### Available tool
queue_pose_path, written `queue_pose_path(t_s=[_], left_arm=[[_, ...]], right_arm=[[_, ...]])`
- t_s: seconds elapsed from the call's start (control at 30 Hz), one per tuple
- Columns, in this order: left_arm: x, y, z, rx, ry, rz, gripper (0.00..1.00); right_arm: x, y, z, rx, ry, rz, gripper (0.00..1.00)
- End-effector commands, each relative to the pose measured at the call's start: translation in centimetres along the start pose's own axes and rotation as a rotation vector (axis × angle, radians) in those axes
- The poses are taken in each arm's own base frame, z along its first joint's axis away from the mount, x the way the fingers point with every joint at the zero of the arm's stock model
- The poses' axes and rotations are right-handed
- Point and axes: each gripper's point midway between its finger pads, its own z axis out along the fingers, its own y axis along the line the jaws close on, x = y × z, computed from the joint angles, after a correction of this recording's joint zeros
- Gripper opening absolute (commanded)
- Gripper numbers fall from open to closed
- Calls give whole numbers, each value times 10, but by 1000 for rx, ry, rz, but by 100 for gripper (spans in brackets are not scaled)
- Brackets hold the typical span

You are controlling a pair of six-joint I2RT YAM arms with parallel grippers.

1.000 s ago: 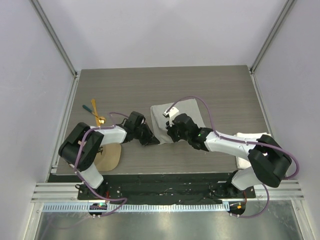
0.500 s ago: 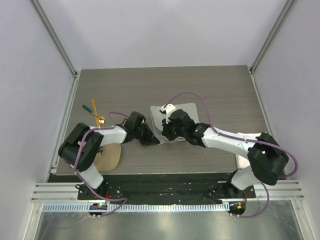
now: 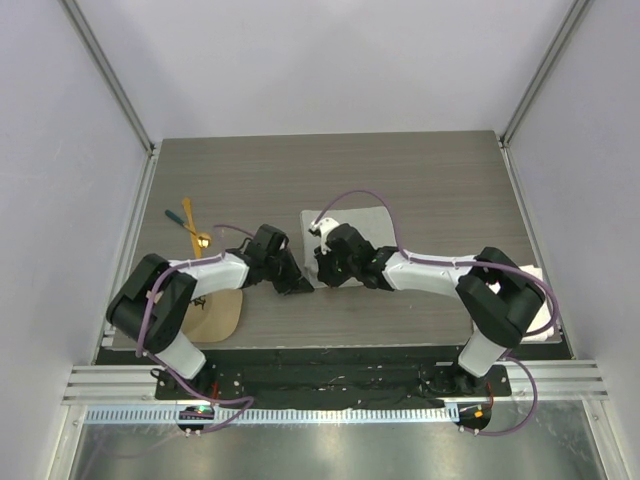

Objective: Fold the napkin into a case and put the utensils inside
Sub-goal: Smooth out the lower triangle-folded napkin at the center of the board.

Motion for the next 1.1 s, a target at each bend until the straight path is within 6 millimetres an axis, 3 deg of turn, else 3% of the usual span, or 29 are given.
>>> queue_pose_path(t_s=[0.0,0.07,0.1,0.13,0.2,0.3,0.33,0.4,0.5,0.53,0.57,0.6,0.63,0.7,0.73,0.87,1.07], left_arm=[[-4,-9,-21,1,-45,60,1],[-12,-12,-30,-11,-92,82,3],[-15,-16,-40,-8,-114,100,5],[-18,-16,-44,-14,-127,110,9],[-20,-17,-54,-20,-135,130,12],[-26,-24,-61,-1,-150,149,25],[-28,-26,-62,5,-155,151,33],[-28,-28,-57,18,-128,156,38],[-27,-32,-52,35,-96,168,44],[-27,-31,-47,35,-88,171,47],[-26,-33,-45,45,-77,174,48],[-27,-34,-43,50,-73,175,48],[-27,-31,-39,40,-61,177,49],[-26,-34,-36,53,-45,182,50],[-26,-36,-35,55,-42,183,49],[-27,-37,-27,58,-27,177,49],[-28,-39,-20,73,-12,159,48]], right_arm=[[-25,16,-1,-56,-52,9,21],[-23,20,-8,-76,-55,18,29],[-24,20,-12,-73,-61,35,44],[-20,18,-21,-62,-52,41,49],[-18,17,-31,-54,-48,55,57],[-22,10,-52,-24,-83,125,66],[-22,6,-61,-11,-84,151,66],[-18,-10,-67,53,-79,226,67],[3,-62,-82,241,-52,477,68],[26,-84,-86,306,-23,623,70],[30,-92,-95,313,-42,693,71],[39,-95,-97,304,-38,753,72],[60,-102,-100,313,-16,828,73],[61,-108,-113,326,-74,859,76],[74,-111,-116,340,-68,881,77],[87,-123,-126,358,-109,983,86],[88,-127,-115,310,-110,1022,86]])
